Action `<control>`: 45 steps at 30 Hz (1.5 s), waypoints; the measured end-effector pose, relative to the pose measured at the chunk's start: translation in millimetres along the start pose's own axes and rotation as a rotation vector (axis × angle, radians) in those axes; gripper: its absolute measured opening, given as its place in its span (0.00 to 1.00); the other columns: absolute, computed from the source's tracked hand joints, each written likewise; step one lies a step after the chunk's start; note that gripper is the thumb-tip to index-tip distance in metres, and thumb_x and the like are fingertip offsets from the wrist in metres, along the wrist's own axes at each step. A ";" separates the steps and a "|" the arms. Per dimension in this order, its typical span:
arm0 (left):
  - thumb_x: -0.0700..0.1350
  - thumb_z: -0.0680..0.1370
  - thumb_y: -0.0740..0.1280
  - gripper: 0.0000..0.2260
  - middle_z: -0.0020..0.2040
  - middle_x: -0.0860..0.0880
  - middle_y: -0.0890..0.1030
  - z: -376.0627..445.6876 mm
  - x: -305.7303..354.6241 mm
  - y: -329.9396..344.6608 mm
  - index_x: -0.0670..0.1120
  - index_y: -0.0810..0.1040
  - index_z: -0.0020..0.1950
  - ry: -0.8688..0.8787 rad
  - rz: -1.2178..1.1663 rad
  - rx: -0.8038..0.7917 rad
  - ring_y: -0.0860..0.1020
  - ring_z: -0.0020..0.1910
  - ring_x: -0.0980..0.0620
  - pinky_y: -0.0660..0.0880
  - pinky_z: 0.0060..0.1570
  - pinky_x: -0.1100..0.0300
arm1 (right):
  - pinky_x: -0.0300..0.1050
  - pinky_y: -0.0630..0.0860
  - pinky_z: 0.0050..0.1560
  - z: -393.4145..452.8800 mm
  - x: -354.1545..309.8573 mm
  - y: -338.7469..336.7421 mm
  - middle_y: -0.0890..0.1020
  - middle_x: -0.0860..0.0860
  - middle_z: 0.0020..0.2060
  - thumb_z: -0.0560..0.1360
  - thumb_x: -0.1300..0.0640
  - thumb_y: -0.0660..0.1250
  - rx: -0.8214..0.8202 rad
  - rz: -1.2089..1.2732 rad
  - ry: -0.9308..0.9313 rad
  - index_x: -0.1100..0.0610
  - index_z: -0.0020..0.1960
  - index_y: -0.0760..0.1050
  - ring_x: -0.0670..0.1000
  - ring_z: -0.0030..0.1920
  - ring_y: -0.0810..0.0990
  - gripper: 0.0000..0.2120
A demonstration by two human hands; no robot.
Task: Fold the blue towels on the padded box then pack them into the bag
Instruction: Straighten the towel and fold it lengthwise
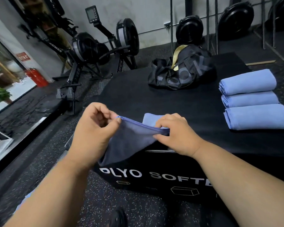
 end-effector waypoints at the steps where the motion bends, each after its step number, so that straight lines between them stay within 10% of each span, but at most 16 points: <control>1: 0.38 0.74 0.73 0.13 0.43 0.50 0.82 -0.6 6.3 -11.3 0.50 0.70 0.48 0.007 0.009 0.021 0.77 0.43 0.51 0.76 0.48 0.62 | 0.53 0.67 0.67 -0.1 -1.7 3.7 0.78 0.36 0.46 0.74 0.46 0.74 -0.016 0.009 0.006 0.40 0.46 0.79 0.44 0.54 0.71 0.05; 5: 0.36 0.77 0.74 0.16 0.43 0.51 0.82 -6.8 28.2 -43.0 0.51 0.69 0.48 0.037 0.069 0.072 0.77 0.41 0.54 0.76 0.43 0.65 | 0.41 0.70 0.58 -6.2 -6.3 14.8 0.81 0.39 0.45 0.76 0.47 0.73 -0.120 0.104 0.107 0.43 0.47 0.79 0.42 0.55 0.73 0.04; 12: 0.30 0.81 0.69 0.18 0.42 0.55 0.82 -9.1 76.4 -70.1 0.51 0.67 0.49 0.150 0.146 0.125 0.77 0.40 0.57 0.75 0.44 0.65 | 0.51 0.76 0.42 -10.6 -29.5 28.6 0.80 0.46 0.36 0.74 0.53 0.71 -0.219 0.163 0.093 0.50 0.43 0.76 0.43 0.35 0.74 0.05; 19: 0.31 0.82 0.67 0.19 0.42 0.56 0.80 -9.2 106.2 -106.7 0.53 0.65 0.50 0.234 0.185 0.293 0.77 0.41 0.59 0.73 0.47 0.68 | 0.50 0.74 0.42 -12.2 -53.3 -15.7 0.78 0.48 0.35 0.78 0.55 0.70 0.013 0.283 0.065 0.49 0.45 0.76 0.45 0.35 0.73 0.05; 31: 0.40 0.83 0.69 0.11 0.44 0.54 0.77 -6.2 -3.0 -129.6 0.55 0.71 0.50 -0.114 0.165 0.340 0.73 0.45 0.53 0.70 0.48 0.55 | 0.41 0.71 0.37 -30.2 -24.9 -58.4 0.81 0.52 0.36 0.75 0.47 0.77 -0.020 0.243 0.168 0.52 0.40 0.78 0.44 0.34 0.74 0.12; 41: 0.35 0.82 0.67 0.11 0.44 0.49 0.79 108.4 -14.3 -66.9 0.50 0.71 0.52 -0.289 -0.274 0.296 0.78 0.38 0.55 0.73 0.33 0.68 | 0.44 0.76 0.46 2.4 -18.7 -134.6 0.81 0.44 0.40 0.74 0.52 0.79 0.667 0.204 0.077 0.47 0.42 0.78 0.46 0.43 0.79 0.09; 45: 0.32 0.83 0.63 0.12 0.47 0.46 0.83 140.4 -26.3 -56.3 0.49 0.70 0.56 -0.274 -0.363 0.252 0.83 0.40 0.52 0.80 0.44 0.62 | 0.46 0.72 0.46 2.5 -21.5 -121.1 0.79 0.45 0.40 0.71 0.53 0.81 0.573 -0.094 -0.167 0.52 0.41 0.78 0.50 0.42 0.75 0.11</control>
Point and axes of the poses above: each hand's wrist, its own z-axis towards the middle knuckle, its own y-axis out of the palm, x = y × z, the point moved 7 cm from there along z, towards the middle knuckle
